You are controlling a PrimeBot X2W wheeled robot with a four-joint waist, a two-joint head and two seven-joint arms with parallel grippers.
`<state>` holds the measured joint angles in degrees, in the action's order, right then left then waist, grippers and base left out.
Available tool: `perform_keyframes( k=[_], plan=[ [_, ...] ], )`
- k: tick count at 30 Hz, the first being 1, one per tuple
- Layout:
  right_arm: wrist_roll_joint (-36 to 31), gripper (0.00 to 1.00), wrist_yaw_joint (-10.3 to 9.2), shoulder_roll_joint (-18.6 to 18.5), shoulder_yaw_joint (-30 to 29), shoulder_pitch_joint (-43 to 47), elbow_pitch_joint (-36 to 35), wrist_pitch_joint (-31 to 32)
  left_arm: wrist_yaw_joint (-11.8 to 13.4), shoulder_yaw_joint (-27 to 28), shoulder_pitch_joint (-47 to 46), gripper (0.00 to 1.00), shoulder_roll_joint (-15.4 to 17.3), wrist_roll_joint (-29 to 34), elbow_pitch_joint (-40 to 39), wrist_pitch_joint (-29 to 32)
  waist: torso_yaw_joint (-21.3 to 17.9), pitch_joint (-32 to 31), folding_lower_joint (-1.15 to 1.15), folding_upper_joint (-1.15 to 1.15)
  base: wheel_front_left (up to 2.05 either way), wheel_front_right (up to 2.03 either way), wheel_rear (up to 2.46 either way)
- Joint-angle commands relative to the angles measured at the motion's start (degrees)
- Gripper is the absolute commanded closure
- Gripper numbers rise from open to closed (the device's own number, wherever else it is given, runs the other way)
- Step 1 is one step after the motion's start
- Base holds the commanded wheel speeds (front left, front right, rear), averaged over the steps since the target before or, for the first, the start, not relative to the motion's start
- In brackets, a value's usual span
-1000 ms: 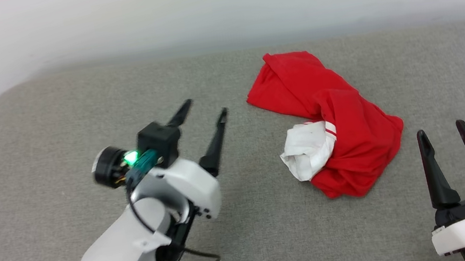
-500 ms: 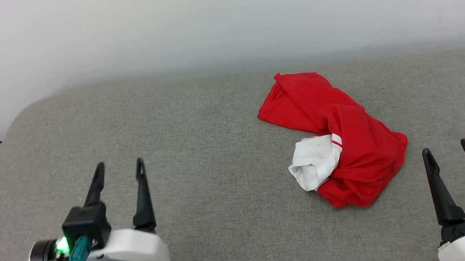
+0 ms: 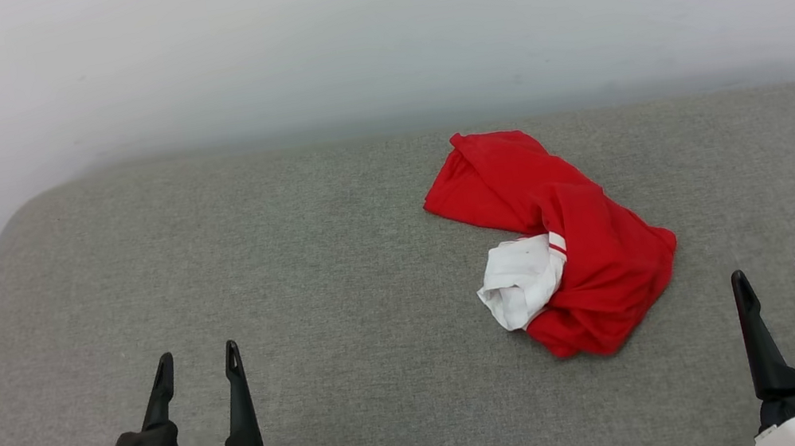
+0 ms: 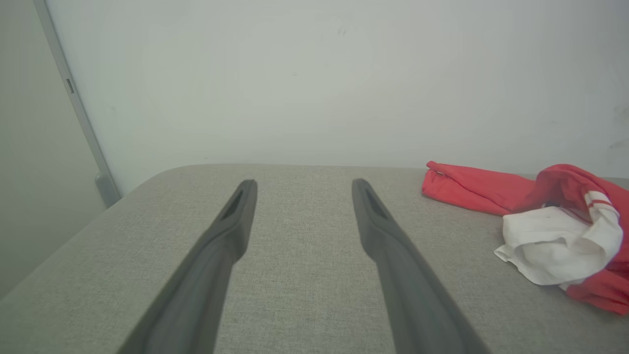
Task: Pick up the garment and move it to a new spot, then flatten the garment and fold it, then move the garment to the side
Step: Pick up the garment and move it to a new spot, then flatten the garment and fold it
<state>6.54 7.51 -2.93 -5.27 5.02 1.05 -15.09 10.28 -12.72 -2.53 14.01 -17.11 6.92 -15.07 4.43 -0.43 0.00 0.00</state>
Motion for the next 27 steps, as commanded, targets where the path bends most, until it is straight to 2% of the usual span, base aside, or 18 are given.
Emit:
perform_keyframes(
  k=[1, 16, 27],
  plan=[
    [0.34, 0.00, -0.04, 0.09, -0.11, 0.82, 0.23, -0.12, -0.96, 0.75, 1.10, 0.00, -0.83, 0.85, 0.11, -0.15, -0.27, 0.05, 0.00, 0.00, 0.00, 0.00, 0.00],
    [1.51, 0.00, -0.04, 0.09, -0.27, 2.18, 1.82, -0.12, -7.64, 6.96, 3.48, 0.00, -6.49, 7.28, 1.79, -0.15, -1.05, 0.32, 0.00, 0.00, 0.00, 0.00, 0.00],
    [1.73, 0.00, -0.04, 0.09, -0.07, 2.04, 2.25, -0.12, -10.38, 9.95, 3.70, 0.00, -8.51, 9.95, 2.93, -0.15, -1.20, 0.36, 0.00, 0.00, 0.00, 0.00, 0.00]
  ],
)
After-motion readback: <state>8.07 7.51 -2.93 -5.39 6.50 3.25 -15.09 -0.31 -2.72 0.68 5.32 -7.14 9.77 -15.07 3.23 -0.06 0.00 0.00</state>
